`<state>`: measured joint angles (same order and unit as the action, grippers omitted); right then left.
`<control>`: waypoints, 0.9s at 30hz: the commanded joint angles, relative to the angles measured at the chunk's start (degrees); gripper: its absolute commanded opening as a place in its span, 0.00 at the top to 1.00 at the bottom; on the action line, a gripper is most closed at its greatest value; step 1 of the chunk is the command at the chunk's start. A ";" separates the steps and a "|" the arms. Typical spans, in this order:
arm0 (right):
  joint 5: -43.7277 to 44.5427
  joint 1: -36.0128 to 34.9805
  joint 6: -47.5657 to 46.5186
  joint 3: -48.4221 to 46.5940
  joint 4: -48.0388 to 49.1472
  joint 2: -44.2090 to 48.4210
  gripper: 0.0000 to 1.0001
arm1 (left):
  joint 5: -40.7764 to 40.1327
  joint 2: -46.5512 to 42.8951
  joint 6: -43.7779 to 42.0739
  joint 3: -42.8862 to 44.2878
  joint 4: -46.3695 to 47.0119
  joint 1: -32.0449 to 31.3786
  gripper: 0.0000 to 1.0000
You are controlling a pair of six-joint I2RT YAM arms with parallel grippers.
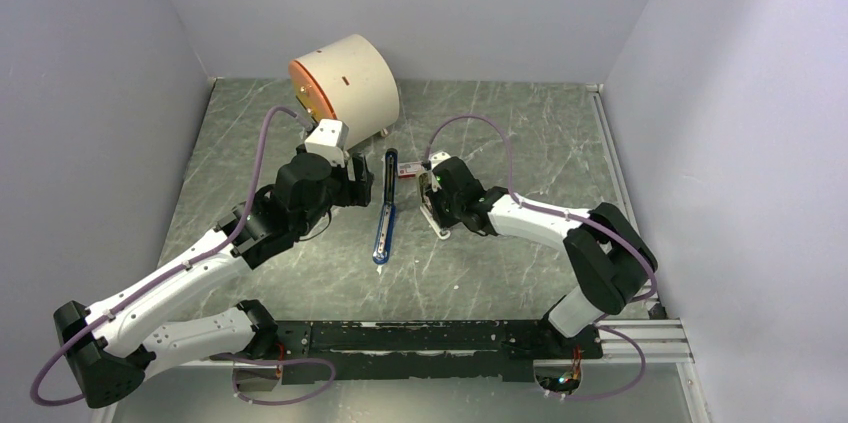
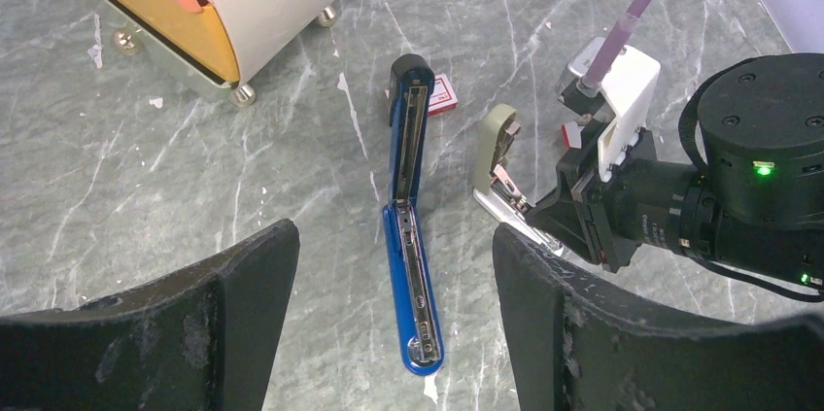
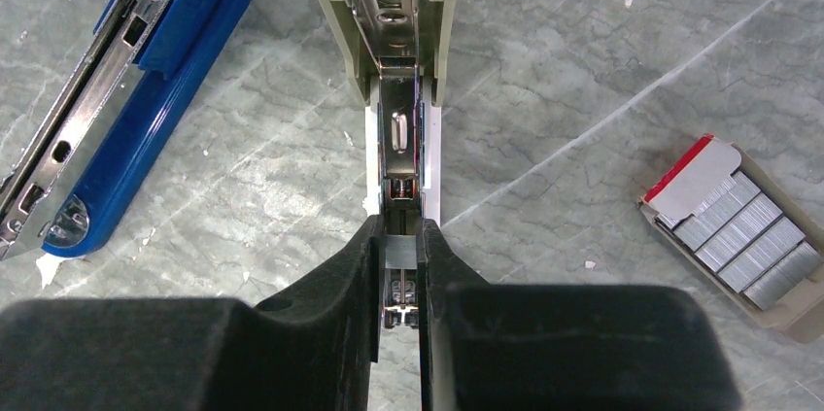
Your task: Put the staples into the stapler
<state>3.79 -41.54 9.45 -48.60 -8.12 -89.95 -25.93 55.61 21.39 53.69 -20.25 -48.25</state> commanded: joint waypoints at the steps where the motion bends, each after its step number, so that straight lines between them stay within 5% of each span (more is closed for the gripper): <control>1: 0.15 -0.15 -0.93 -0.64 0.53 -0.47 0.82 | -0.96 -0.73 -0.38 -0.26 1.53 0.01 0.22; 27: 4.60 -0.13 8.56 -7.62 -6.06 2.70 0.42 | -1.31 -1.16 -0.21 -0.06 1.18 0.04 0.22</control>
<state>4.34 -41.54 15.25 -53.17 -12.51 -89.62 -25.96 55.53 21.41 53.69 -20.27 -48.25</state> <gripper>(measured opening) 0.524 0.778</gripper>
